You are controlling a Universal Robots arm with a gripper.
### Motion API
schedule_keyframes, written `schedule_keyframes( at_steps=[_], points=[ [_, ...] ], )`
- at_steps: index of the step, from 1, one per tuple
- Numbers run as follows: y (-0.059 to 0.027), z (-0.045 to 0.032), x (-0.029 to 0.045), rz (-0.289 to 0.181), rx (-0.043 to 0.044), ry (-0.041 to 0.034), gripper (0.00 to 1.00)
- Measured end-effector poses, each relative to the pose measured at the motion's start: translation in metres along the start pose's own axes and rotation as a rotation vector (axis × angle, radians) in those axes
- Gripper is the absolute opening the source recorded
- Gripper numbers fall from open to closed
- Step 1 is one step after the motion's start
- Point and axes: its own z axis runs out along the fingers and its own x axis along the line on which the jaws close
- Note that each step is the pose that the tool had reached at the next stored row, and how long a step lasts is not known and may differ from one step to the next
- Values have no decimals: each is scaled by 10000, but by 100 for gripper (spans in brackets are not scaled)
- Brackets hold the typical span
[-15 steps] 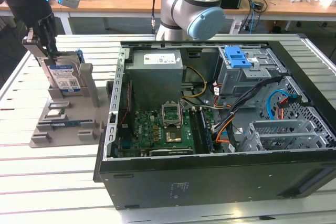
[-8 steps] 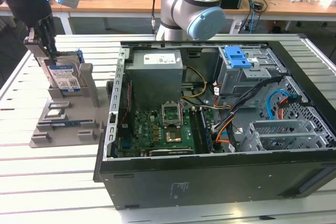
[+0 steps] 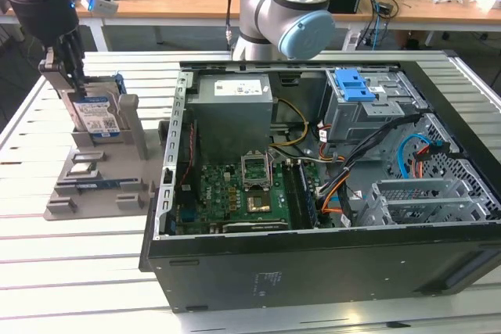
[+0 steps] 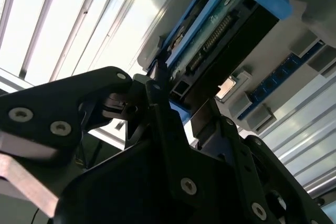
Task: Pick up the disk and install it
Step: 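Pick up the disk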
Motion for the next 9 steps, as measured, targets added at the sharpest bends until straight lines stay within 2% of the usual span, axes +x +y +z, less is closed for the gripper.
schedule_keyframes(
  at_steps=[2, 7, 9],
  points=[
    [-1, 32, 1, -1, -2, 1, 44],
    [-1, 34, 1, -1, -1, 0, 44],
    [-2, 34, 1, -2, -1, 0, 37]
  ],
)
